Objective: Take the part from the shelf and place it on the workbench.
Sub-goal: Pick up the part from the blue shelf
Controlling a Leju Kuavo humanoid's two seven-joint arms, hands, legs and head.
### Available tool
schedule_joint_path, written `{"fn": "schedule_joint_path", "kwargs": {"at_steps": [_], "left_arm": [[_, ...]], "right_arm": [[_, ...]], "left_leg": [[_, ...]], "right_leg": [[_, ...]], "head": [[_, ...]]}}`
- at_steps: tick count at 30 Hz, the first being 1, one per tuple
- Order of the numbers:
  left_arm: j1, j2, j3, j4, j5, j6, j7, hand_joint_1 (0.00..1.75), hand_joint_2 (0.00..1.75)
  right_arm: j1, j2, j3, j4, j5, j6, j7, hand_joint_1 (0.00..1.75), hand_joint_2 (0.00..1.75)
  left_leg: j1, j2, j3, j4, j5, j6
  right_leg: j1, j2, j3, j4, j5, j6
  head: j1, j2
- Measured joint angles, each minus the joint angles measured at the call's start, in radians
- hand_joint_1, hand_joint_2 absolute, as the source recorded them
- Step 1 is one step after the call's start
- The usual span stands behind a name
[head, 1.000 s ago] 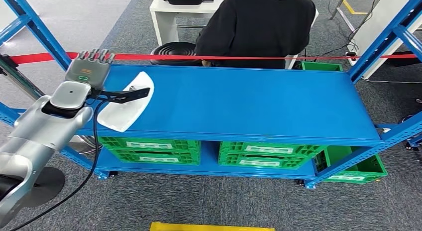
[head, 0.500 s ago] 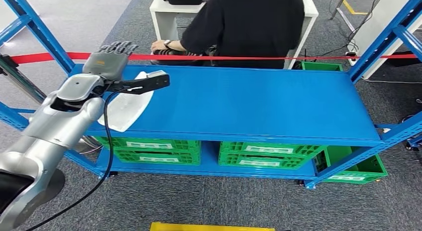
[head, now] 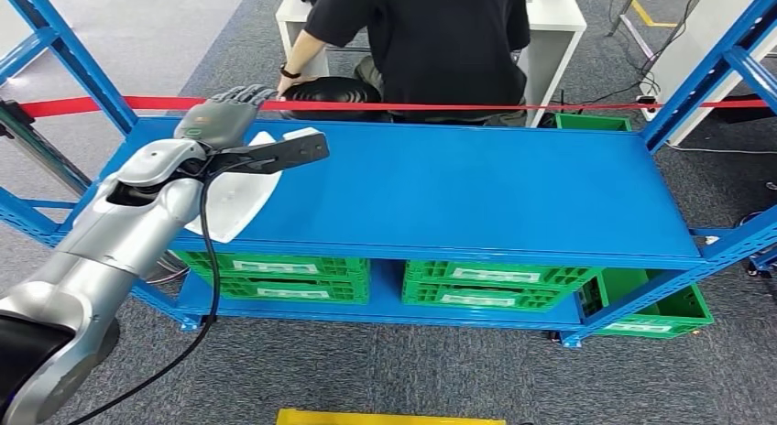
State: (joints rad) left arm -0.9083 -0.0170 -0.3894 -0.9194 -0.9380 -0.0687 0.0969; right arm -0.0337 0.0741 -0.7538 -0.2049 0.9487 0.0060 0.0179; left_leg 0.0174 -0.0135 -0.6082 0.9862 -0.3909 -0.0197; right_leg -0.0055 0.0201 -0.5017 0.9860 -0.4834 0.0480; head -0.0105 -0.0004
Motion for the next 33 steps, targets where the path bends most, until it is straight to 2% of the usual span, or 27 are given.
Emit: {"fn": "schedule_joint_path", "kwargs": {"at_steps": [13, 27, 33], "left_arm": [[0.024, -0.006, 0.043, 0.013, 0.129, -0.007, -0.015, 0.0, 1.75], [0.094, -0.007, 0.049, 0.129, 0.123, 0.047, -0.014, 0.0, 1.75], [0.101, -0.008, 0.049, 0.163, 0.121, 0.049, -0.014, 0.0, 1.75]], "right_arm": [[-0.001, 0.002, -0.015, 0.0, 0.014, 0.003, -0.006, 0.0, 0.0], [-0.003, 0.006, -0.022, 0.0, 0.037, 0.003, -0.008, 0.0, 0.0], [-0.003, 0.006, -0.033, 0.0, 0.04, 0.003, -0.008, 0.0, 0.0]], "left_leg": [[0.0, 0.0, 0.0, 0.0, 0.0, 0.0], [0.0, 0.0, 0.0, 0.0, 0.0, 0.0], [0.0, 0.0, 0.0, 0.0, 0.0, 0.0]], "right_leg": [[0.0, 0.0, 0.0, 0.0, 0.0, 0.0], [0.0, 0.0, 0.0, 0.0, 0.0, 0.0], [0.0, 0.0, 0.0, 0.0, 0.0, 0.0]], "head": [[0.0, 0.0], [0.0, 0.0], [0.0, 0.0]]}}
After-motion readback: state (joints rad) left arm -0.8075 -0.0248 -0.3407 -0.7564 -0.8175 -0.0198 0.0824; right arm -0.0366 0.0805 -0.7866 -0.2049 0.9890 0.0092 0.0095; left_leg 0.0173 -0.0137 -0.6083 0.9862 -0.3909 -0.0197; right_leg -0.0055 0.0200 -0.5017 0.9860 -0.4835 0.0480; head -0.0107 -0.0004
